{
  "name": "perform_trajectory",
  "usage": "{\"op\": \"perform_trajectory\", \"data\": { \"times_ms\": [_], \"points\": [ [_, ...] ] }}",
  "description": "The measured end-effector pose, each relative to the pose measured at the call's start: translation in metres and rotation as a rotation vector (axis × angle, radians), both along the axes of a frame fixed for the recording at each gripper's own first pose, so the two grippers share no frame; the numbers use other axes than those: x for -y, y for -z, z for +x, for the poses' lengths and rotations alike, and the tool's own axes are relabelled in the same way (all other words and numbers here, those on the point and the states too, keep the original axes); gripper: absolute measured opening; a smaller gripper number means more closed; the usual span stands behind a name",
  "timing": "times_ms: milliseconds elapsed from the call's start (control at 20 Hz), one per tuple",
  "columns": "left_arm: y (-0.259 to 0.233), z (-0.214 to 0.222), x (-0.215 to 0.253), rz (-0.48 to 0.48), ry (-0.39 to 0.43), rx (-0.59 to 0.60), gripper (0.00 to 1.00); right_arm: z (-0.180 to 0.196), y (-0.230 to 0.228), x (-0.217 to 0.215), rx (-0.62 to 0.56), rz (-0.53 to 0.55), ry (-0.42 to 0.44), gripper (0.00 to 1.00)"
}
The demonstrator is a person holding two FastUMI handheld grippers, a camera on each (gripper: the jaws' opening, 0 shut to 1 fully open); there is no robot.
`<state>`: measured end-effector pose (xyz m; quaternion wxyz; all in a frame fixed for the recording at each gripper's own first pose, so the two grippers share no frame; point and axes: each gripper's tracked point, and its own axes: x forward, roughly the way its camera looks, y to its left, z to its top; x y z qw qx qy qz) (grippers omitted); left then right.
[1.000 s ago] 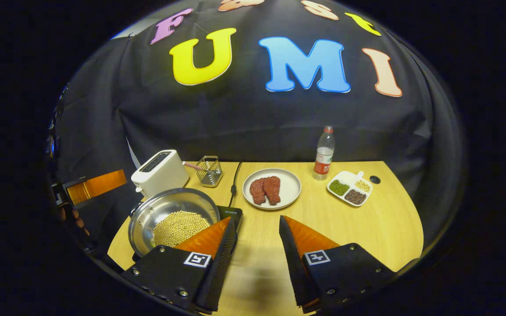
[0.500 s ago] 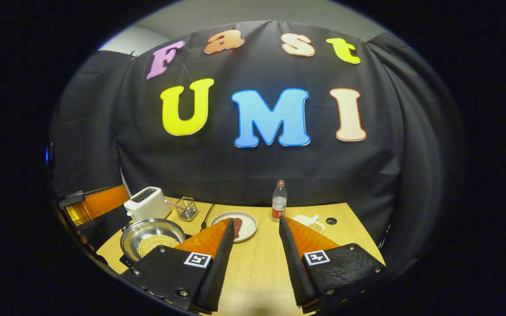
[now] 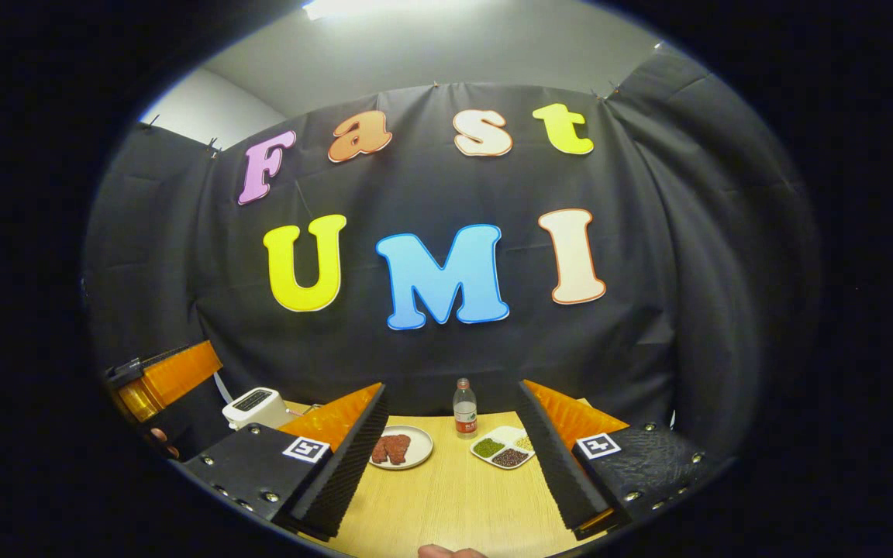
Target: First push the handle of the pot to place it horizontally, then grasp the pot with both hands and set it on the induction cooktop.
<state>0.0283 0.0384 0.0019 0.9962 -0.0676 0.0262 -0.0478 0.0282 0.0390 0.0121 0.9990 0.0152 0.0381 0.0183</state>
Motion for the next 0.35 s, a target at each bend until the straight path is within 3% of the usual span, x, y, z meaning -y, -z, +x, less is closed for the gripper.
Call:
{"op": "perform_trajectory", "data": {
  "times_ms": [350],
  "points": [
    [0.004, -0.008, 0.01, 0.026, -0.006, -0.019, 0.99, -0.011, 0.002, 0.022, 0.0, -0.01, 0.002, 1.0]
  ]
}}
